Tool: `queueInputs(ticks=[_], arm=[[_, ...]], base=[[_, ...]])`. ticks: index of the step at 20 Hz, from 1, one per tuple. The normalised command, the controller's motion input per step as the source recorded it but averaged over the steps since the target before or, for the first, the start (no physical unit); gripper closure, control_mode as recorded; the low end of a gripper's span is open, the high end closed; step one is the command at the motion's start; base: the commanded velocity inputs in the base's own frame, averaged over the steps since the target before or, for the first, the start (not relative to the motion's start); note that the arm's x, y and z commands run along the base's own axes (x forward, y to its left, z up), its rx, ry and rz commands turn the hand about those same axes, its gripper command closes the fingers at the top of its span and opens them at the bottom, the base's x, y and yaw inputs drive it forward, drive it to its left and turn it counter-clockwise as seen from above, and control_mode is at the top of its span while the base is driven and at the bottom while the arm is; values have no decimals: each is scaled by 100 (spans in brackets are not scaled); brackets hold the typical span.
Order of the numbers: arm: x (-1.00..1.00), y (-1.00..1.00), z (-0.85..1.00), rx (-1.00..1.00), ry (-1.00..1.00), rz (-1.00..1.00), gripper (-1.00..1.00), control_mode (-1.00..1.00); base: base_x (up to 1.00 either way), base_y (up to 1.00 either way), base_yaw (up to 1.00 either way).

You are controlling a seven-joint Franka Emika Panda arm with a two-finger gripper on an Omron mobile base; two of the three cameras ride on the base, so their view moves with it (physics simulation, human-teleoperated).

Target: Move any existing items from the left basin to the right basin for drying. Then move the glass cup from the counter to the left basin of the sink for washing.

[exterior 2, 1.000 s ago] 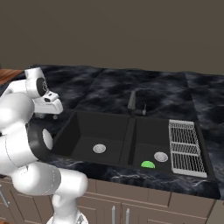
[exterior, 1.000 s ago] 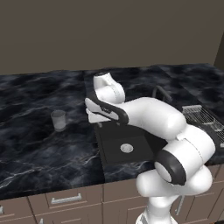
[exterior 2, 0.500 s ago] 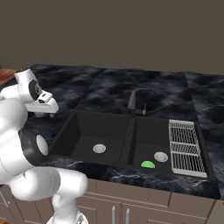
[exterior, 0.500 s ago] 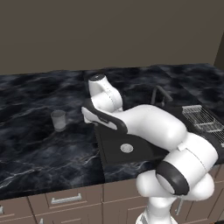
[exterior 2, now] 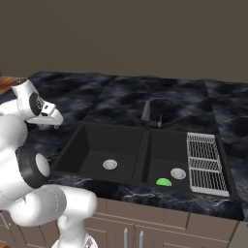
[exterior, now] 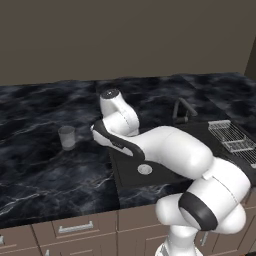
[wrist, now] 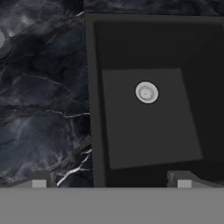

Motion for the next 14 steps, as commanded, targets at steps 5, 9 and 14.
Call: queueInputs(ticks=[5,9,14], arm=[[23,21,4,0,-5,6,-100,-100],[26,25,1,0,-4,6,-100,-100],[24,18,0,0,-3,5,-100,-100]], base=[[0,0,0],[0,0,0],[0,0,0]])
